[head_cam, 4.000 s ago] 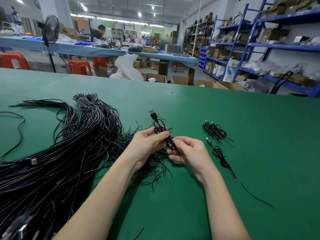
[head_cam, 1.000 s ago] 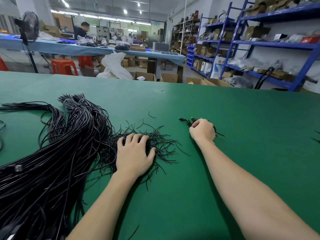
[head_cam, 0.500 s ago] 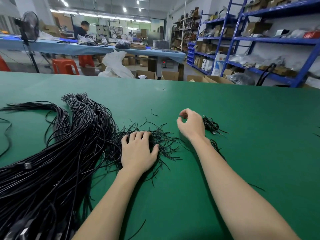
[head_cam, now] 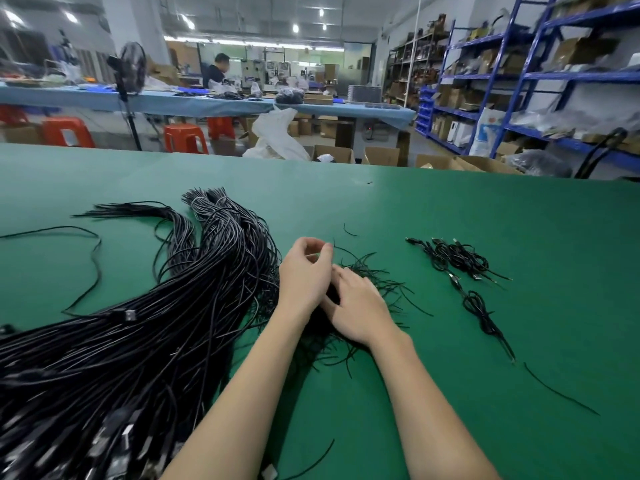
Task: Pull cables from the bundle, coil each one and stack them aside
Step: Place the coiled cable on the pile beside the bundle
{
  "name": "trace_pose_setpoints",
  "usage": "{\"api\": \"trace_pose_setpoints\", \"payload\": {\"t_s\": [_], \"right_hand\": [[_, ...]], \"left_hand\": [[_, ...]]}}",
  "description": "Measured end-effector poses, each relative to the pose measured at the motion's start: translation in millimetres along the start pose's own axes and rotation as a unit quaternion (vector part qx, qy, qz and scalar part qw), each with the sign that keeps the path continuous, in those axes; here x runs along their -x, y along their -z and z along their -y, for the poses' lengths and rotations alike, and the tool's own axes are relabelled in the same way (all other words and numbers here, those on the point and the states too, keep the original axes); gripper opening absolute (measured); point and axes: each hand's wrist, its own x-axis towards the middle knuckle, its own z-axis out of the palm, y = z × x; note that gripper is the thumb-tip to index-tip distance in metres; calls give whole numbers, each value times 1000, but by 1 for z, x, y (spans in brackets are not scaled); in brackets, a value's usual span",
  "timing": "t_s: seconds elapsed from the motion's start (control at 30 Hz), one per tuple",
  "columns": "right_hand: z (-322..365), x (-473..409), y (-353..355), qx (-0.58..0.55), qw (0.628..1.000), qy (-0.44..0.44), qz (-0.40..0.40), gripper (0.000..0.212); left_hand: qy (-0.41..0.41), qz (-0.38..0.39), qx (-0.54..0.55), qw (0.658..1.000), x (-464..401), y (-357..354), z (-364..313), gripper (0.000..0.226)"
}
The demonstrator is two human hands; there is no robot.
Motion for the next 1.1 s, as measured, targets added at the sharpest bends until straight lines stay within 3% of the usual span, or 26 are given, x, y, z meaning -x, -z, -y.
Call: {"api": "trace_pose_setpoints", "payload": {"t_s": [0.13,0.2,0.27,0.37,0.47,0.57,0.7,0.87,1.1], "right_hand": [[2,-1,-3,22,999,-14,32,60],[3,-1,-4,14,999,-21,29,58],[4,-1,-4,-4,1000,-24,18,56],[8,0,-4,-44,998,-30,-24,51],[14,1,-1,-86,991,-17,-97,45],[19,2,0,-133,979,18,-152,39],[24,3,-4,-166,968,44,-182,30],[31,2,-10,-162,971,55,-165,29],[37,2,-11,-175,967,57,-174,31]], "left_hand": [[-15,20,-40,999,0,7,-12,12],[-40,21,-117,992,-1,15,-18,16],[-66,2,-262,963,-1,25,-22,20],[-68,-31,-459,885,-6,39,-21,29],[-30,-37,-539,841,-9,48,-9,39],[3,-20,-560,828,-11,54,3,35],[1,-40,-535,844,-14,57,8,27],[7,-67,-500,864,-14,59,6,31],[72,-74,-274,956,-21,68,-2,25]]}}
